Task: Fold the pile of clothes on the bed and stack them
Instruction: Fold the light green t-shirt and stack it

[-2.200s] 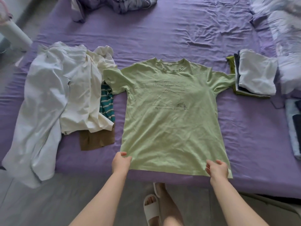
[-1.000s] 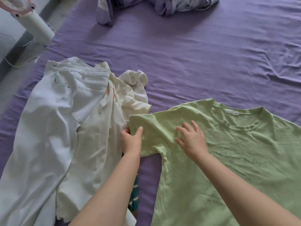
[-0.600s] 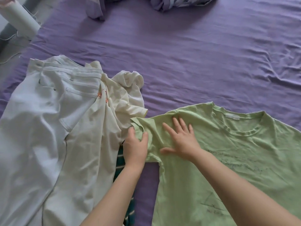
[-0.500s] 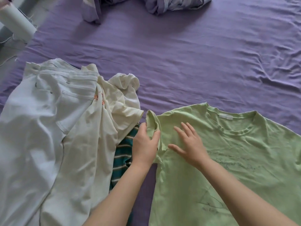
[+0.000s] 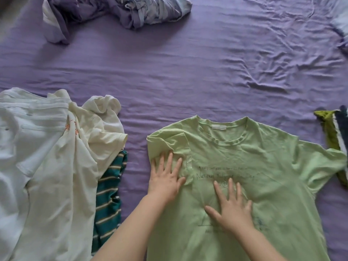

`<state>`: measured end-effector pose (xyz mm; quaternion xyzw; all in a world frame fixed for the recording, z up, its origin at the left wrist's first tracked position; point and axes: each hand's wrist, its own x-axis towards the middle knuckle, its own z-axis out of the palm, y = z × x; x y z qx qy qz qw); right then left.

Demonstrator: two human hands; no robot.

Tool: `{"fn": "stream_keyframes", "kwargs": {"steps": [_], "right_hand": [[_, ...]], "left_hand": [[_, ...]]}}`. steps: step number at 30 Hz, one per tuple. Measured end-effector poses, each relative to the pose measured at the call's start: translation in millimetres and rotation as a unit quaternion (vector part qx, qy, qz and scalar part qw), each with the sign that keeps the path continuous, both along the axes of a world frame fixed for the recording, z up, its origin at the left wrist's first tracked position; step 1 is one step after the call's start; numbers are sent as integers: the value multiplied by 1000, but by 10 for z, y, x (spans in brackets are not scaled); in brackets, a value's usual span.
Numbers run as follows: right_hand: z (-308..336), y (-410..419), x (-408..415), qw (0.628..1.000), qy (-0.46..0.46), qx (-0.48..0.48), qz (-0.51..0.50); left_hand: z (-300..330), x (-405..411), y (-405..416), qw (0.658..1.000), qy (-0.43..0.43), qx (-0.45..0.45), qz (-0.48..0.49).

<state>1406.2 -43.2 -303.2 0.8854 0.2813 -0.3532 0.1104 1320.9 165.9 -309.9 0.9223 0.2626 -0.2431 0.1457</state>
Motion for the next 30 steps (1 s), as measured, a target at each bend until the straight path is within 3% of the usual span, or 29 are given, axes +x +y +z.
{"fn": "stream_keyframes", "kwargs": {"steps": [7,14,21,26,30], "right_hand": [[95,55,99,999,31,-6,13],[376,-387,560,990,31,137,-26],[477,-1559,1762,984,-66,140,-94],[409,-1918,2431,950,-122,205,-200],[352,-1898,2805,973,-167,156,-30]], "left_hand": [[190,140,-127,998,18,41,35],[471,483,-876,998,-29,2,59],[479,1104,-2060,983,-71,-136,105],[500,1705,-2662,947,-119,-230,189],[526,1994,-2897,913,-133,-286,260]]}}
